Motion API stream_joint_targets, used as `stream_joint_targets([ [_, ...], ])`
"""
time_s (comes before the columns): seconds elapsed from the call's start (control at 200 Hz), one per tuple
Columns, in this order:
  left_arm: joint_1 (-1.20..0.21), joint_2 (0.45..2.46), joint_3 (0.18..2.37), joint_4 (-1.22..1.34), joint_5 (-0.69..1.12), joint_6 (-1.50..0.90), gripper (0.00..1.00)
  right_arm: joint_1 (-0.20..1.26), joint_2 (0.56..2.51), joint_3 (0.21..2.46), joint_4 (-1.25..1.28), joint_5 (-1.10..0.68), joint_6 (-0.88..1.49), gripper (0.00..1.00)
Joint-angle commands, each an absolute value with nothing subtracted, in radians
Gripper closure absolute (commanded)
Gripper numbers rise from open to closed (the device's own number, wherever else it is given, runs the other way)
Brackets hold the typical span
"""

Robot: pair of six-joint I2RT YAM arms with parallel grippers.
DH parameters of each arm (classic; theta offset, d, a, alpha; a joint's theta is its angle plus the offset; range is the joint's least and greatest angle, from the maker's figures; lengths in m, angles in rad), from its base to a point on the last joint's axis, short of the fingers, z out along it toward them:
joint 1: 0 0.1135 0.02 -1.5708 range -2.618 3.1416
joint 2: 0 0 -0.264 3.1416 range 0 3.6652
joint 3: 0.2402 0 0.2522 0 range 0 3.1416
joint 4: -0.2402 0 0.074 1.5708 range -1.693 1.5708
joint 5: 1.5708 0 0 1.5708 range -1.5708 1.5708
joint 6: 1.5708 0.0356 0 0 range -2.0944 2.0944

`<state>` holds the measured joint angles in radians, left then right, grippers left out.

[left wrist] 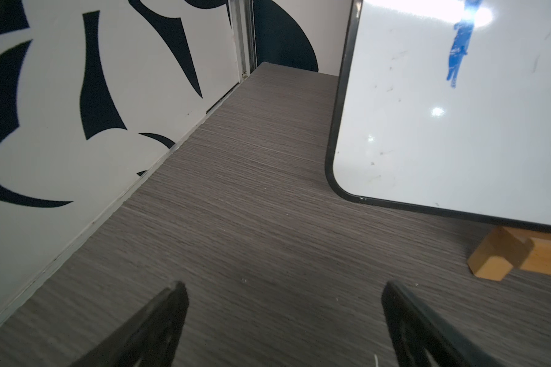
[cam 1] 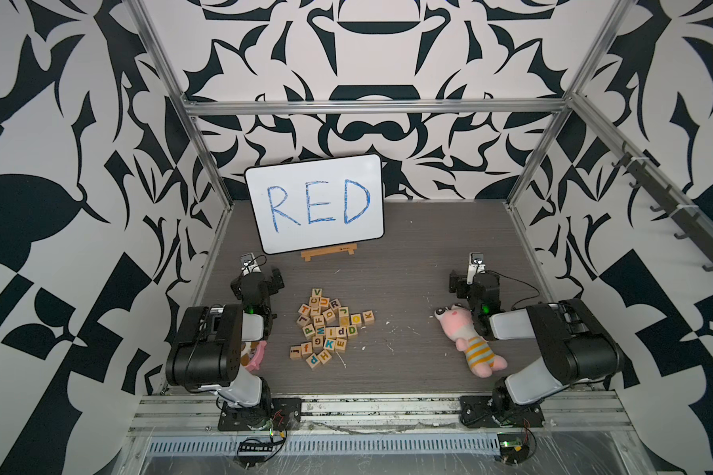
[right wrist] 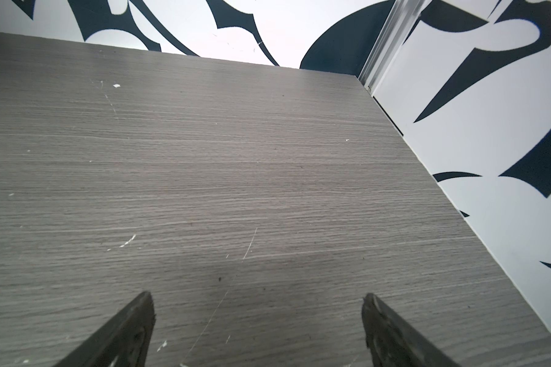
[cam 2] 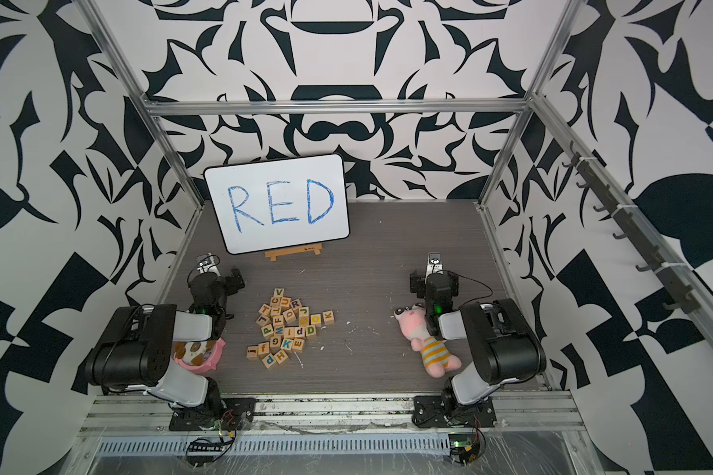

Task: Assemble the uppercase word "red" with letter blocks
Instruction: Pick up the letter block from the center of the board.

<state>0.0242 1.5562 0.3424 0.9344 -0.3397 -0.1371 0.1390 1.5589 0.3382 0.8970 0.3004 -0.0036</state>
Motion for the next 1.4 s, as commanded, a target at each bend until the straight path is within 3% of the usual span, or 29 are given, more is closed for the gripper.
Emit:
stream_joint_targets([
  [0.0, 0.024, 1.545, 0.353, 0.950, -0.318, -0.125, 0.00, 0.147, 1.492, 0.333, 0.916, 0.348, -0.002, 0.00],
  [0.185, 0.005, 1.294, 0.394, 0.658, -0.368, -0.134, 0.01, 0.153, 1.196, 0.444, 0.448, 0.363, 0.142, 0.00],
  [0.315, 0.006, 0.998, 0.484, 0.251, -0.477, -0.505, 0.00, 0.145, 1.069, 0.528, 0.151, 0.448, 0.397, 0.00],
  [0.385, 0.012, 0.876, 0.518, 0.059, -0.445, -0.633, 0.01, 0.136, 1.023, 0.560, 0.059, 0.398, 0.406, 0.00],
  [0.535, 0.024, 0.747, 0.536, -0.056, -0.234, -0.740, 0.00, 0.132, 0.962, 0.608, -0.098, 0.316, 0.446, 0.03],
  [0.69, 0.024, 0.775, 0.713, -0.353, 0.017, -0.743, 0.00, 0.132, 0.893, 0.633, -0.207, 0.206, 0.462, 0.07],
  [0.905, 0.021, 0.963, 0.855, -0.588, 0.433, -0.601, 0.01, 0.132, 0.859, 0.683, -0.308, 0.047, 0.467, 0.11],
  [1.105, 0.020, 1.112, 0.918, -0.758, 0.352, -0.557, 0.06, 0.180, 0.935, 0.786, -0.395, -0.063, 0.478, 0.17],
  [1.395, 0.018, 1.081, 0.882, -0.805, 0.405, -0.623, 0.07, 0.560, 1.118, 0.995, -0.492, 0.170, 0.461, 0.19],
])
